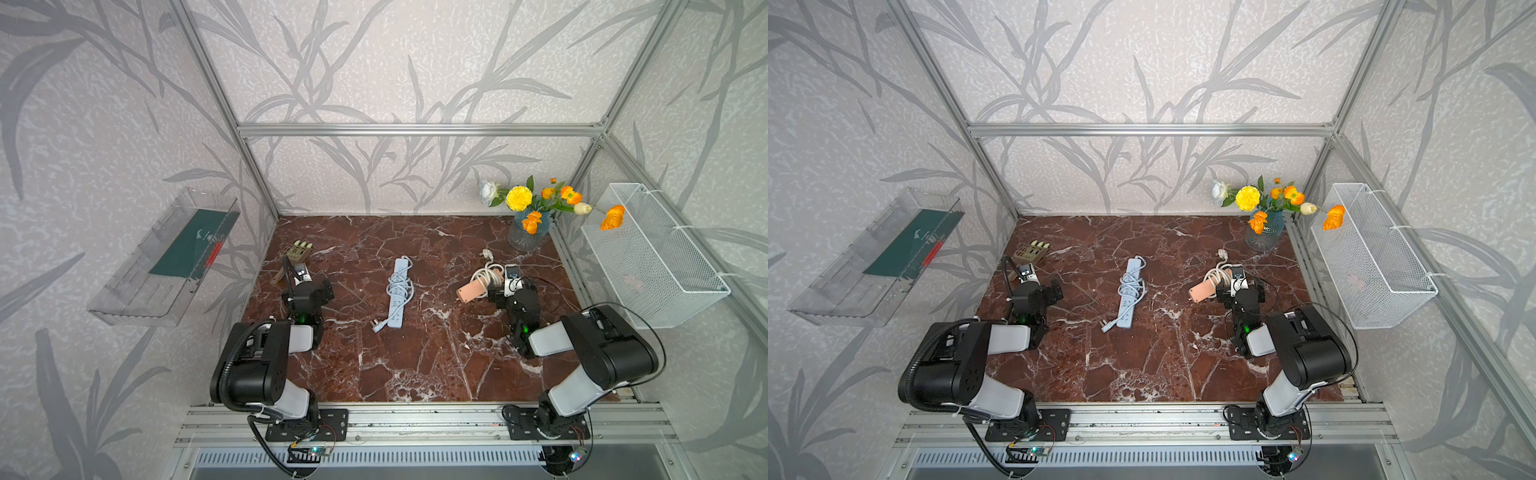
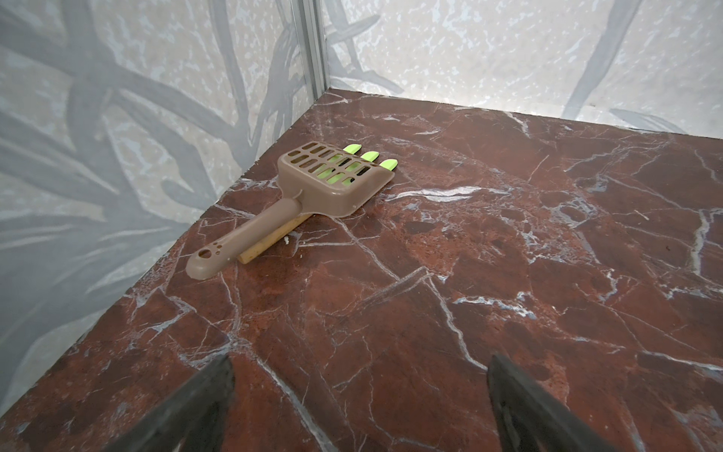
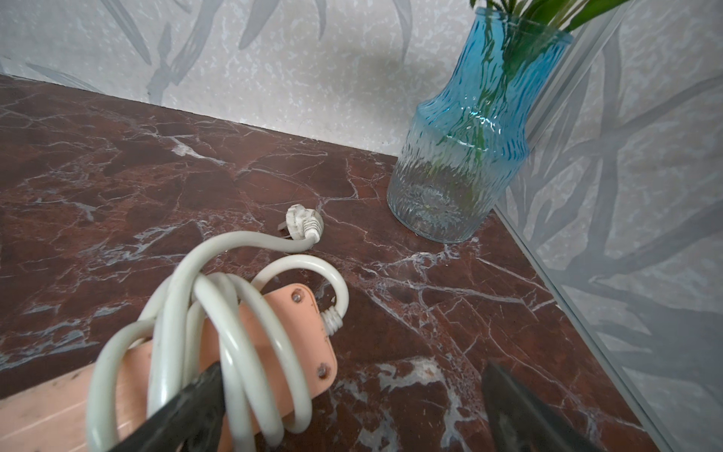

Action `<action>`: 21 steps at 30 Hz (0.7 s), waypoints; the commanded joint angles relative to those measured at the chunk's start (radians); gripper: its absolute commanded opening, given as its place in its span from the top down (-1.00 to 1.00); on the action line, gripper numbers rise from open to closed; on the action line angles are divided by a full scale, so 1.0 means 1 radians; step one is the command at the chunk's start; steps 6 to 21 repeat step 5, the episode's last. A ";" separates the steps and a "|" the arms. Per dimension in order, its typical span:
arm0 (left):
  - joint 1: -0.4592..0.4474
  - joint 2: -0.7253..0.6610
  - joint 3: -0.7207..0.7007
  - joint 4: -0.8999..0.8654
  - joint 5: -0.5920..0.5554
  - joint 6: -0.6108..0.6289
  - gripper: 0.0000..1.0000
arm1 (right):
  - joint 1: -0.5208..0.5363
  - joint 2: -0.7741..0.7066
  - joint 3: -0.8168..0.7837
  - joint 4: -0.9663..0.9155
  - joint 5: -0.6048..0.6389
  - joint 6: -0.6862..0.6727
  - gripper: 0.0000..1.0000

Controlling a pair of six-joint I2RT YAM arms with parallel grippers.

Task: Wrap the cord around the power strip
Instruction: Reset both arms

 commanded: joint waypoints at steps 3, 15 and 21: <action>-0.008 0.001 0.024 -0.001 0.033 0.023 -0.99 | -0.006 -0.019 0.021 -0.027 0.011 0.011 -0.98; 0.000 -0.001 0.026 -0.006 0.052 0.019 -0.99 | -0.006 -0.019 0.020 -0.027 0.012 0.011 -0.98; 0.000 -0.001 0.026 -0.006 0.052 0.019 -0.99 | -0.006 -0.019 0.020 -0.027 0.012 0.011 -0.98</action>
